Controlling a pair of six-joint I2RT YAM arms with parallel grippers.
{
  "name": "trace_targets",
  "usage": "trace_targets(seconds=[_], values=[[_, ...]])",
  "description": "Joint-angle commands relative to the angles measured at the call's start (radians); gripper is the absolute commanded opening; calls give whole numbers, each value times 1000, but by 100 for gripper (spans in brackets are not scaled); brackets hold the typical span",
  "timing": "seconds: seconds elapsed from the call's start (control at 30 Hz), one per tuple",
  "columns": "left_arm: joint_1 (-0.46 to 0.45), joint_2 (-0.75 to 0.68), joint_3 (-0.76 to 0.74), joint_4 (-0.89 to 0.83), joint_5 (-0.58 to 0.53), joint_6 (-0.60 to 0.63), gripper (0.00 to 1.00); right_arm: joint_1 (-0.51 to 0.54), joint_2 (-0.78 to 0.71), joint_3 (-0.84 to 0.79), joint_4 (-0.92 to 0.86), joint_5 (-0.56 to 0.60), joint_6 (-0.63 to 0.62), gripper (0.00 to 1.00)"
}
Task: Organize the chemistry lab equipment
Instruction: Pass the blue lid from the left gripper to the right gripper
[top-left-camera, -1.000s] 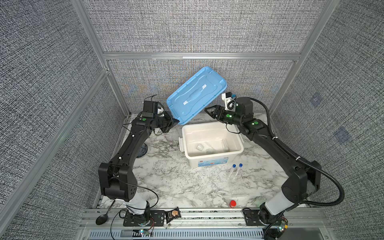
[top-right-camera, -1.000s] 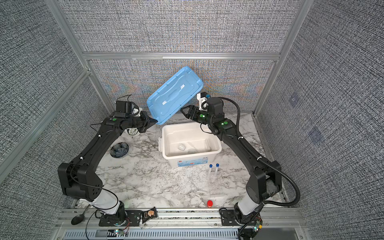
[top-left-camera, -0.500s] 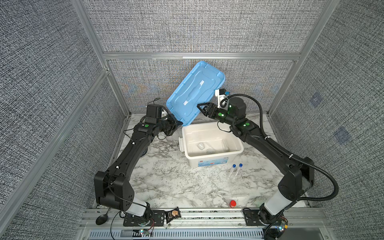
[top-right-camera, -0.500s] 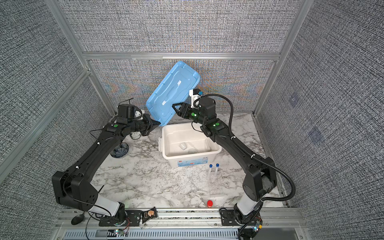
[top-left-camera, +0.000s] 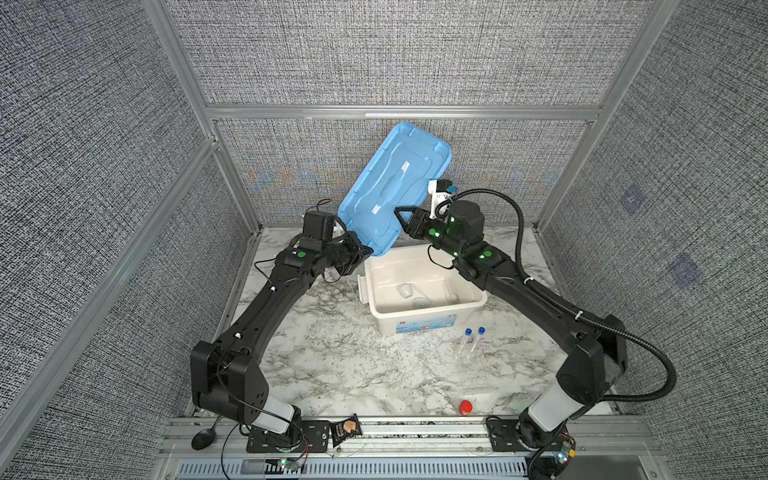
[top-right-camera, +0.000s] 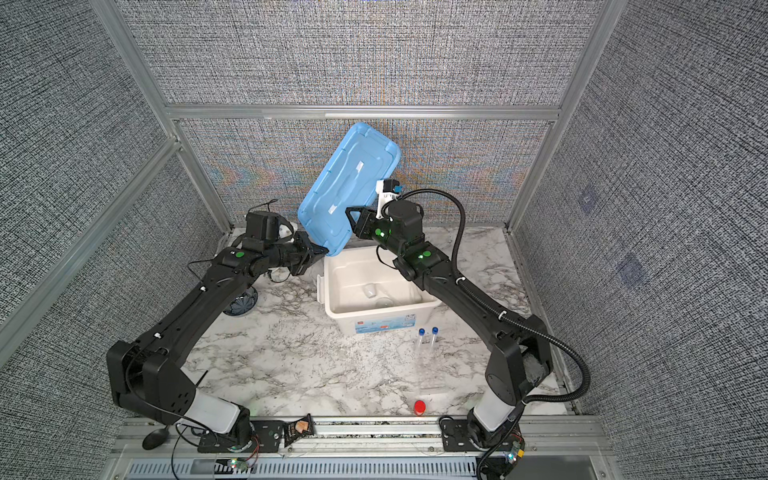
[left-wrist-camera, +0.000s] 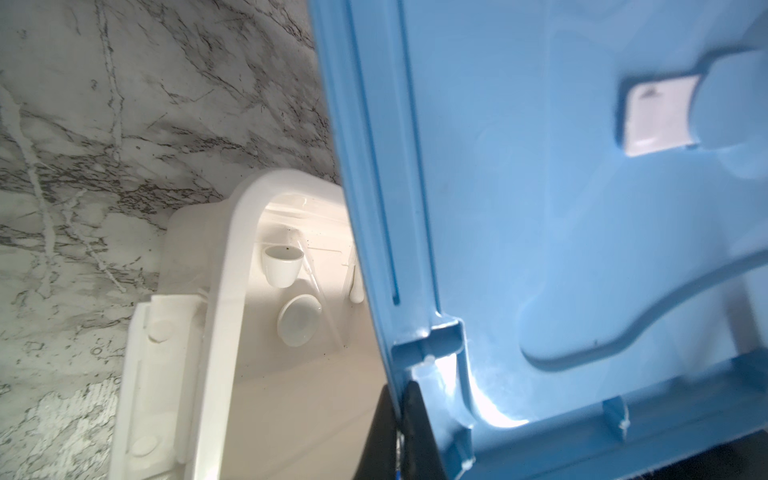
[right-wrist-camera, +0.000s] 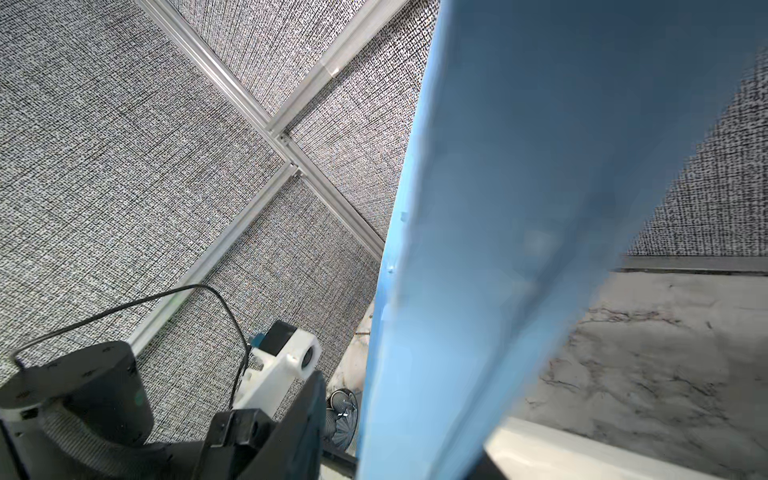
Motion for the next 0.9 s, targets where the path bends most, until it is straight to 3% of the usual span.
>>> trace_targets(seconds=[0.0,0.1,0.3,0.47,0.67,0.87], values=[[-8,-1,-16,84,48,40,0,15,24,10,52,24,-14,39],[-8,-6,-28,100,53,26,0,28,39,17,66,60,-16,38],[-8,-5,-54,146,72,13,0,34,57,14,92,79,-35,22],[-8,5,-58,148,91,7,0,36,58,11,95,91,-73,15],[-7,9,-52,148,121,6,17,36,24,-19,86,135,-130,13],[-7,-13,-63,145,146,6,39,35,-56,-52,17,221,-299,11]])
